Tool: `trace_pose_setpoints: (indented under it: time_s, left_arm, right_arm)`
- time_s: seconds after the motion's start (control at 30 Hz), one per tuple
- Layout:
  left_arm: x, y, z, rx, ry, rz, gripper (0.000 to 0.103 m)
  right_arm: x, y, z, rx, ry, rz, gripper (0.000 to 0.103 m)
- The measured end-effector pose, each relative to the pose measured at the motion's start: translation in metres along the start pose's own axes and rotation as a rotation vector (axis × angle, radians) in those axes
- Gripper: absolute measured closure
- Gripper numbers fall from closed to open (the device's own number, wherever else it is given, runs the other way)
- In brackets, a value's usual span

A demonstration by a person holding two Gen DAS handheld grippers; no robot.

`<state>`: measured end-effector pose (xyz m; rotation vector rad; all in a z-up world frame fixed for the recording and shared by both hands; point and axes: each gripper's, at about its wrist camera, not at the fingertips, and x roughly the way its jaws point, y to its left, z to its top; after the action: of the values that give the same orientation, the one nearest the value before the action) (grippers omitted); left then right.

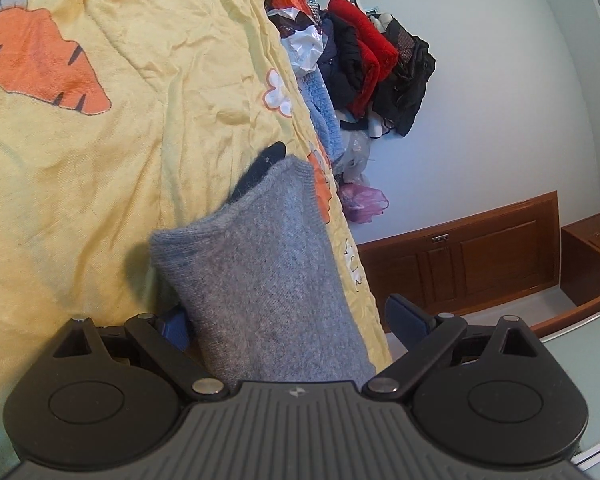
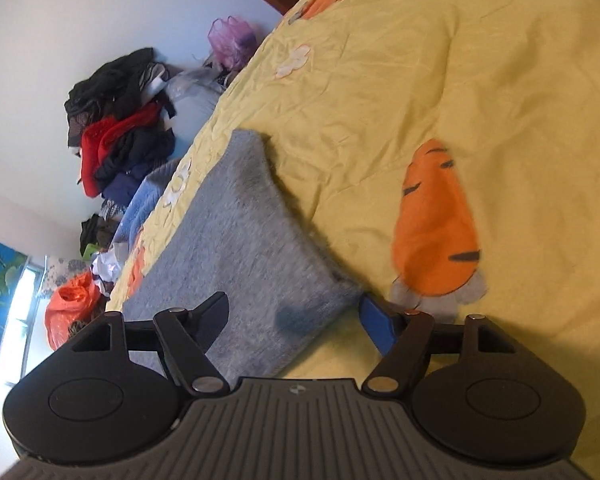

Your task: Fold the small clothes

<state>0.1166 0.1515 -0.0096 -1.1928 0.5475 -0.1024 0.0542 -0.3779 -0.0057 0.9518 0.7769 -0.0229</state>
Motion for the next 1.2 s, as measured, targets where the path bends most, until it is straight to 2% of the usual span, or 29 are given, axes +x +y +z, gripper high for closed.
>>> trace_pose_setpoints:
  time_s: [0.1,0.13,0.2,0.27,0.33,0.37,0.5,0.57,0.6,0.63,0.67,0.7,0.77,0.83,0.87,0.9,1.03,1.2]
  left_arm:
    - [0.000,0.000,-0.001,0.009,-0.001,-0.001,0.006]
    - [-0.001,0.001,0.000,0.008,-0.001,-0.005,0.006]
    - [-0.002,0.002,0.000,0.002,0.000,-0.011,0.006]
    - [-0.003,0.002,-0.001,0.001,-0.009,-0.012,0.006]
    - [-0.003,0.000,-0.004,0.025,-0.033,-0.001,0.006]
    - [-0.002,-0.002,-0.006,0.055,-0.053,0.009,0.006]
    - [0.012,-0.018,-0.018,0.240,-0.110,0.101,0.007]
    - [0.016,-0.023,-0.023,0.298,-0.109,0.133,0.007]
    - [0.016,-0.022,-0.023,0.303,-0.107,0.134,0.012]
    - [0.015,-0.020,-0.023,0.300,-0.107,0.131,0.022]
    - [0.014,-0.016,-0.021,0.289,-0.107,0.134,0.036]
    - [0.013,-0.012,-0.019,0.275,-0.110,0.149,0.044]
    - [0.010,-0.004,-0.015,0.241,-0.119,0.166,0.065]
    - [0.011,0.000,-0.013,0.226,-0.113,0.182,0.074]
    - [0.013,0.002,-0.012,0.215,-0.098,0.191,0.092]
    - [0.017,0.004,-0.010,0.195,-0.071,0.205,0.096]
    - [0.011,0.000,-0.008,0.186,-0.066,0.190,0.097]
    - [-0.009,-0.017,-0.003,0.187,-0.060,0.135,0.098]
  right_arm:
    - [0.015,0.014,-0.013,-0.045,0.119,0.078,0.021]
    - [0.019,0.018,-0.015,-0.060,0.131,0.094,0.022]
    - [0.019,0.018,-0.012,-0.028,0.090,0.077,0.027]
    - [0.017,0.005,-0.002,0.083,-0.008,0.063,0.030]
    - [0.021,-0.009,0.005,0.183,-0.053,0.107,0.031]
    - [0.026,-0.009,0.006,0.190,-0.040,0.125,0.031]
    - [0.042,0.012,0.003,0.027,-0.020,0.120,0.031]
    - [0.046,0.011,0.003,0.056,-0.038,0.110,0.045]
    - [0.048,0.007,0.004,0.082,-0.041,0.104,0.056]
    - [0.049,0.002,0.006,0.101,-0.038,0.101,0.068]
    - [0.049,-0.005,0.006,0.111,-0.035,0.099,0.074]
    - [0.049,-0.011,0.005,0.115,-0.033,0.089,0.085]
    - [0.049,-0.018,0.004,0.129,-0.030,0.112,0.086]
    - [0.050,-0.020,0.003,0.130,-0.030,0.116,0.087]
    - [0.051,-0.018,0.003,0.121,-0.031,0.112,0.087]
    - [0.051,-0.015,0.003,0.106,-0.029,0.108,0.086]
    - [0.048,-0.005,0.009,0.068,-0.024,0.121,0.086]
    - [0.031,0.003,0.021,0.053,-0.025,0.177,0.086]
